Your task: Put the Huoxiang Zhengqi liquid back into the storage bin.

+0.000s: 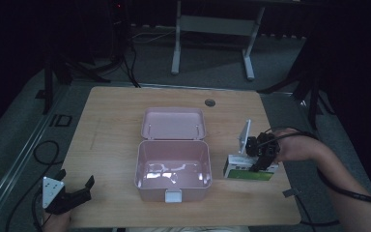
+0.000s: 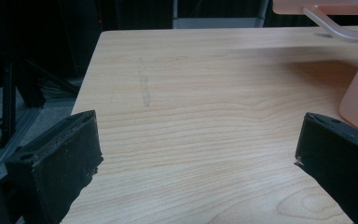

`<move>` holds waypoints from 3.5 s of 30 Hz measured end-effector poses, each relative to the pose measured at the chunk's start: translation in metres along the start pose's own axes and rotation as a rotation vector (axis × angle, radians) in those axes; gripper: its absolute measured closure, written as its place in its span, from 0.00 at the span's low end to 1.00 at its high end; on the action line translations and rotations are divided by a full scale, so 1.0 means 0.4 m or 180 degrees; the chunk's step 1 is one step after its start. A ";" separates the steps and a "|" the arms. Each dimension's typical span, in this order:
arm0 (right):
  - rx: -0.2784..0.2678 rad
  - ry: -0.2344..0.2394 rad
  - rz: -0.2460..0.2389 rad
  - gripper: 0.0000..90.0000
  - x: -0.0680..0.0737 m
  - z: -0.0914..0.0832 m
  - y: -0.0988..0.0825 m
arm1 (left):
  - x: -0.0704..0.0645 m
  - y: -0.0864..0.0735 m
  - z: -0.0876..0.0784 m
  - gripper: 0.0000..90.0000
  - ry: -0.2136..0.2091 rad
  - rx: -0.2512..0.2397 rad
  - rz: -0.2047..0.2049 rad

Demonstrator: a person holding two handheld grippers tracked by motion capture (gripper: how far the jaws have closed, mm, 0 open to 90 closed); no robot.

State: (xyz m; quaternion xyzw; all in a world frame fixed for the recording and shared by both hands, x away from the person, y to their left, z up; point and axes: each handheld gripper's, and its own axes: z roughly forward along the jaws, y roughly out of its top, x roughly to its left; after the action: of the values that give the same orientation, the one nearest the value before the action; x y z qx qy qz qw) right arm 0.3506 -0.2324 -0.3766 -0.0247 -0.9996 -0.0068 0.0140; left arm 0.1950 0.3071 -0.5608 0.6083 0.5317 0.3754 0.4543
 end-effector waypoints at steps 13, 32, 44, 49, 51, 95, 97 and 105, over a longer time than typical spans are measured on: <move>-0.0147 -0.0164 -0.0063 0.69 0.016 -0.151 0.067 | -0.001 0.000 0.000 0.00 -0.0010 0.0014 0.0016; -0.0168 -0.0183 -0.0361 0.69 0.054 -0.213 0.233 | 0.000 0.000 0.000 0.00 -0.0012 0.0018 0.0012; -0.0285 -0.0319 -0.0420 0.69 0.078 -0.203 0.351 | -0.001 0.001 0.000 0.00 -0.0019 0.0023 0.0030; -0.0354 -0.0404 -0.0440 0.69 0.094 -0.179 0.396 | -0.001 0.001 0.000 0.00 -0.0021 0.0022 0.0029; -0.0366 -0.0358 -0.0430 0.69 0.098 -0.168 0.411 | -0.001 0.000 0.000 0.00 -0.0019 0.0016 0.0034; -0.0016 0.0179 -0.0366 0.68 0.063 0.176 0.481 | -0.002 0.000 0.000 0.00 -0.0041 0.0020 0.0042; -0.0031 0.0222 -0.0362 0.69 0.063 0.186 0.478 | -0.001 0.000 0.000 0.00 -0.0044 0.0021 0.0037; -0.0098 0.0296 -0.0374 0.68 0.065 0.215 0.463 | -0.002 0.000 0.000 0.00 -0.0041 0.0024 0.0037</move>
State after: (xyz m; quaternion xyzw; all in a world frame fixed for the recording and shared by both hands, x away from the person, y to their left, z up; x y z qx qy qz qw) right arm 0.3314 -0.0451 -0.4595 0.0341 -0.9973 -0.0241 0.0596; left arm 0.1950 0.3064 -0.5607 0.6155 0.5265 0.3721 0.4533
